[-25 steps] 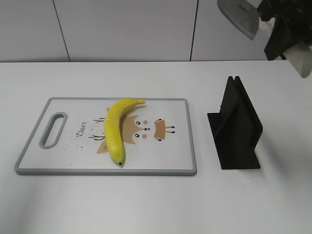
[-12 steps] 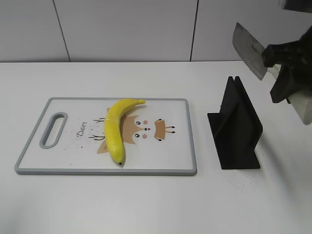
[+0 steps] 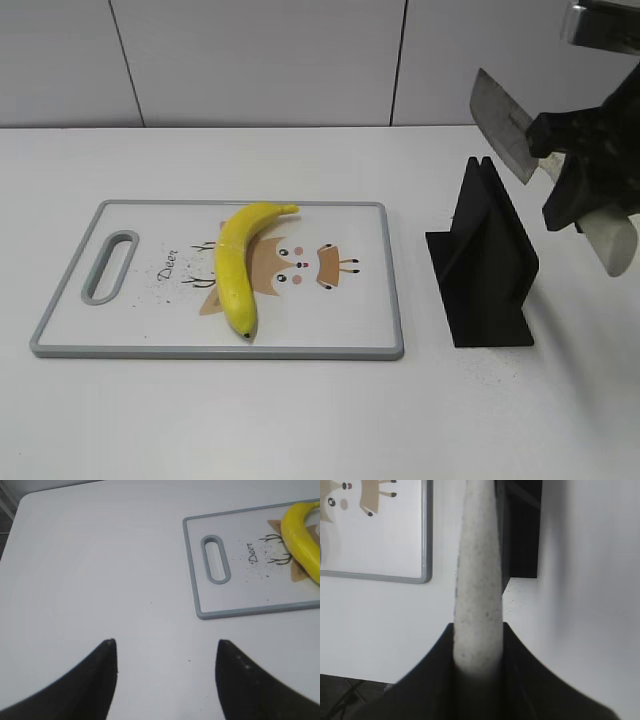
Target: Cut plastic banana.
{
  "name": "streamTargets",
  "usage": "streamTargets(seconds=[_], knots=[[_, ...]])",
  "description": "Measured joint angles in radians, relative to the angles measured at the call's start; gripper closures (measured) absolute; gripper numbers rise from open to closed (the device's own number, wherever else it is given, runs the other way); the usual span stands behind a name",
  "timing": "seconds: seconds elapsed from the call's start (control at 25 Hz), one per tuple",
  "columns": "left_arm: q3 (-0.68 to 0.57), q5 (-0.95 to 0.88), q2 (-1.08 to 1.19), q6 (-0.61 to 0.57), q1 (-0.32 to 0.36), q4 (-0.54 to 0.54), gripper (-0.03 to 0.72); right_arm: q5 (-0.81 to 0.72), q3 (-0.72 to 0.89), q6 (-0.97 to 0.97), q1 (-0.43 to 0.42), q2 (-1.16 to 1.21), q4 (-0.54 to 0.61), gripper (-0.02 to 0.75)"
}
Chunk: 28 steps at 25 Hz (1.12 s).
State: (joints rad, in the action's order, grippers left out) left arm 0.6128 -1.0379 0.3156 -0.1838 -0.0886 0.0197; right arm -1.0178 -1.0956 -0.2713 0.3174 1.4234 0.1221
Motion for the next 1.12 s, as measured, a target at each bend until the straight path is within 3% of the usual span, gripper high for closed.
streamTargets(seconds=[0.4, 1.12], knots=[[-0.057, -0.088, -0.286, 0.025, 0.000, 0.002, 0.096, 0.024, 0.001, 0.000, 0.000, 0.054, 0.015, 0.558], [-0.103, -0.017, -0.298, 0.063, 0.000, -0.005, 0.099, 0.027, 0.001, 0.000, 0.000, 0.140, -0.021, 0.558]])
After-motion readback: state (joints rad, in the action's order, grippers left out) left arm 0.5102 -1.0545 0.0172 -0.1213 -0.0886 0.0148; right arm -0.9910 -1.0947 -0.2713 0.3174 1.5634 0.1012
